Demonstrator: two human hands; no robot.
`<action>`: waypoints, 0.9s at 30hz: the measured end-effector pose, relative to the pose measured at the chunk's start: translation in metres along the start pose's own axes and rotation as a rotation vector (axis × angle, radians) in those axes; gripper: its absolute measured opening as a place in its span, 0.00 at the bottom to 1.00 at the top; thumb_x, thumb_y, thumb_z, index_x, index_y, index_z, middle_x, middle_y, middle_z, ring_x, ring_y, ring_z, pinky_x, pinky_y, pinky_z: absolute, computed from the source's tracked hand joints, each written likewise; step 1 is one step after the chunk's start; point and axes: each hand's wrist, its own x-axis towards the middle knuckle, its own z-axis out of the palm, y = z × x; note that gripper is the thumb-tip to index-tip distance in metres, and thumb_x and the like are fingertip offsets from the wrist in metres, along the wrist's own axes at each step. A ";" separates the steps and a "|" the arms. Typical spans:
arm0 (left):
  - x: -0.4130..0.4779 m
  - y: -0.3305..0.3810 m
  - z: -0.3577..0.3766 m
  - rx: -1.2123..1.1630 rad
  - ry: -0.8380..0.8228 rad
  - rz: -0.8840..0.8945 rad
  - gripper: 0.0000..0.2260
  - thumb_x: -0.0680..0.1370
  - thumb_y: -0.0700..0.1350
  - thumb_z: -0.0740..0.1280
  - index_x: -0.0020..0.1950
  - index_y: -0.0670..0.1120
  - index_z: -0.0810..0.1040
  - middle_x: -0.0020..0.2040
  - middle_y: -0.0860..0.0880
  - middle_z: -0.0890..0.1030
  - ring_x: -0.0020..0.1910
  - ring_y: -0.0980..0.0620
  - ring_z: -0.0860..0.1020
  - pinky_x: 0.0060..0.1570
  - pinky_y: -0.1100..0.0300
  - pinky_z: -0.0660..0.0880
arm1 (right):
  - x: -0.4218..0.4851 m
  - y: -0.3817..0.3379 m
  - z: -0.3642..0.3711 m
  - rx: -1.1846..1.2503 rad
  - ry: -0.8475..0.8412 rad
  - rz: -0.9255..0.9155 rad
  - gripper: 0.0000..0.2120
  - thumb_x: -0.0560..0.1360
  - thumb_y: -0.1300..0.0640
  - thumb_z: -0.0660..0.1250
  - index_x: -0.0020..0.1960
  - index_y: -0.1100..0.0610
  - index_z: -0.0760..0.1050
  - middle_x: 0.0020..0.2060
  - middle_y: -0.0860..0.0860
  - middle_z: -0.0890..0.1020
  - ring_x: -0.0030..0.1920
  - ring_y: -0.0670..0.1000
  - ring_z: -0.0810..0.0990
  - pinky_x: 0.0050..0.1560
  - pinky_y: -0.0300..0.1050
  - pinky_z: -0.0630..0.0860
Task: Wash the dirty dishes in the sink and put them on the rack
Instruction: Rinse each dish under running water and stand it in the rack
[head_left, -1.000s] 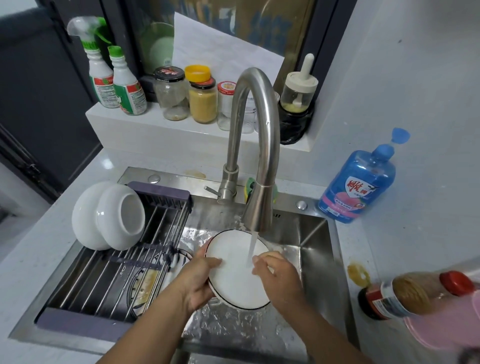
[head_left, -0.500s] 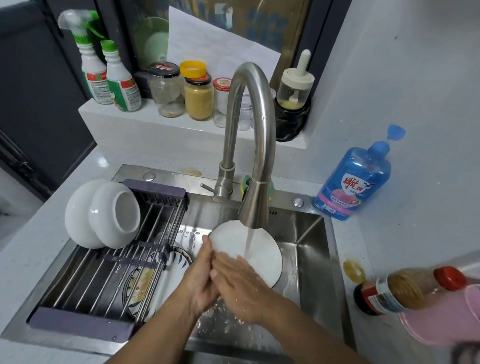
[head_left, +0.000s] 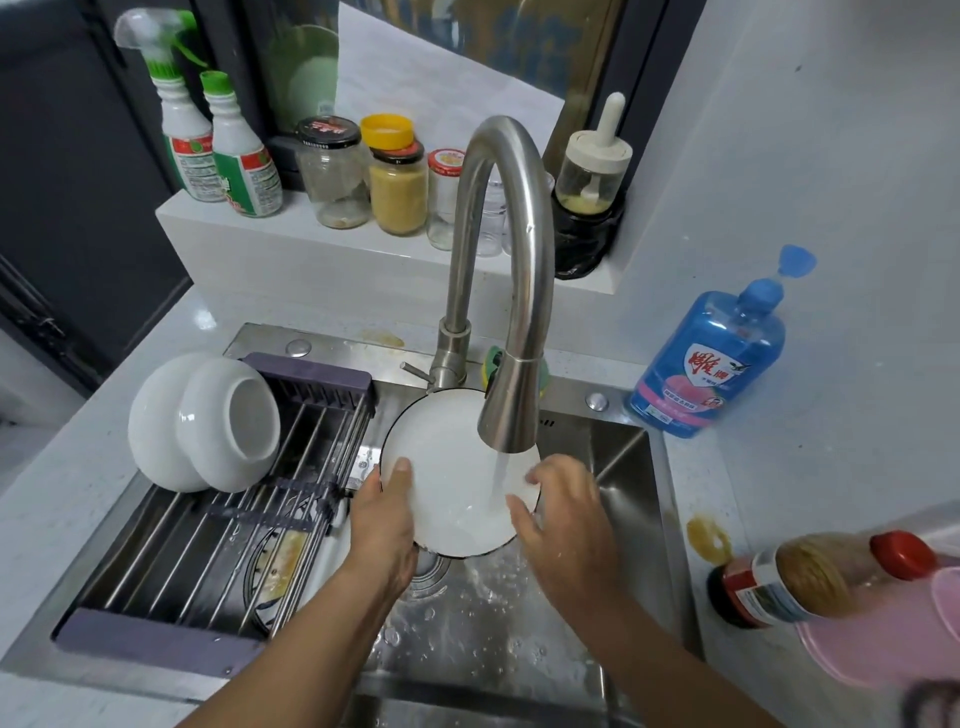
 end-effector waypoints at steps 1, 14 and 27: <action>-0.004 0.000 0.003 -0.006 0.001 0.004 0.07 0.84 0.45 0.64 0.61 0.46 0.74 0.47 0.49 0.81 0.43 0.46 0.81 0.45 0.52 0.80 | 0.003 -0.009 -0.003 0.078 0.027 0.158 0.10 0.78 0.49 0.69 0.55 0.51 0.72 0.53 0.44 0.75 0.50 0.47 0.75 0.48 0.44 0.73; -0.035 -0.069 -0.001 0.044 -0.141 -0.030 0.27 0.71 0.25 0.67 0.67 0.46 0.78 0.56 0.42 0.86 0.55 0.39 0.84 0.58 0.35 0.79 | -0.021 -0.040 0.059 0.687 -0.019 0.925 0.07 0.83 0.54 0.59 0.58 0.55 0.73 0.52 0.51 0.83 0.53 0.56 0.81 0.56 0.52 0.78; -0.007 0.039 -0.029 0.749 -0.356 -0.092 0.15 0.77 0.34 0.66 0.61 0.48 0.74 0.56 0.42 0.84 0.54 0.41 0.83 0.45 0.47 0.84 | 0.012 0.004 0.053 0.627 -0.343 0.740 0.11 0.85 0.52 0.58 0.57 0.55 0.77 0.49 0.52 0.84 0.50 0.53 0.82 0.53 0.49 0.79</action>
